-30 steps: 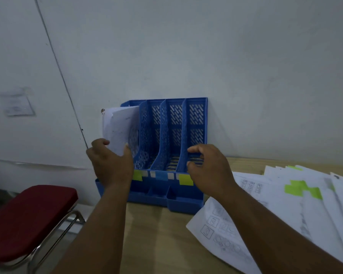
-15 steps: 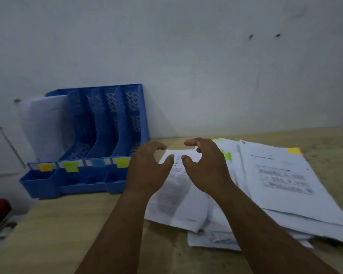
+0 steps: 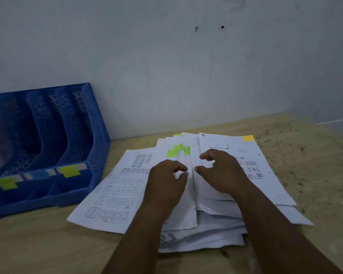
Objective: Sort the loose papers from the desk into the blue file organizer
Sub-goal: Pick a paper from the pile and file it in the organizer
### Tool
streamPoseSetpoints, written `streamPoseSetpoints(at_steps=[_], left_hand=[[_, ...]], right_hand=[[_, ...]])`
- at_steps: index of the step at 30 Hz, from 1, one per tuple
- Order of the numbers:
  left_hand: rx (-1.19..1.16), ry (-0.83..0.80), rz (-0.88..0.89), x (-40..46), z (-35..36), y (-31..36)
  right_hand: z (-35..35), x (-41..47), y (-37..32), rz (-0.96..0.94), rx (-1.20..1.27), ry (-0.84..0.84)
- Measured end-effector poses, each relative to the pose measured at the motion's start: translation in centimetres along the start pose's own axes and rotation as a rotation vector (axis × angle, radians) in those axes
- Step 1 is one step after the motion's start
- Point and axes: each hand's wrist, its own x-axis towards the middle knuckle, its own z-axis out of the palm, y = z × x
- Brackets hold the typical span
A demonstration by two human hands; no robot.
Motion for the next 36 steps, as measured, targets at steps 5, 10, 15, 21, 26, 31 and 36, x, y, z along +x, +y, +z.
streamPoseSetpoints(at_steps=[5, 10, 15, 21, 26, 31, 36], left_hand=[[0.011, -0.080, 0.004, 1.0, 2.1, 1.4], [-0.087, -0.133, -0.082, 0.1, 5.0, 1.7], [-0.079, -0.088, -0.078, -0.2, 5.6, 0.5], [-0.114, -0.122, -0.076, -0.1, 5.4, -0.5], [-0.111, -0.142, -0.083, -0.1, 5.5, -0.6], [-0.129, -0.166, -0.107, -0.3, 5.1, -0.1], [-0.137, -0.167, -0.111, -0.3, 5.1, -0.3]], right_hand=[[0.2, -0.3, 1.8, 0.059, -0.036, 0.027], [-0.1, -1.0, 2.0, 0.090, -0.009, 0.001], [-0.4, -0.8, 1.6, 0.106, -0.125, -0.043], [-1.2, -0.7, 1.3, 0.046, -0.181, -0.078], [-1.5, -1.0, 1.1, 0.042, -0.171, -0.092], [-2.0, -1.5, 0.8, 0.023, -0.160, -0.142], [-2.1, -1.6, 1.1, 0.036, -0.117, -0.180]])
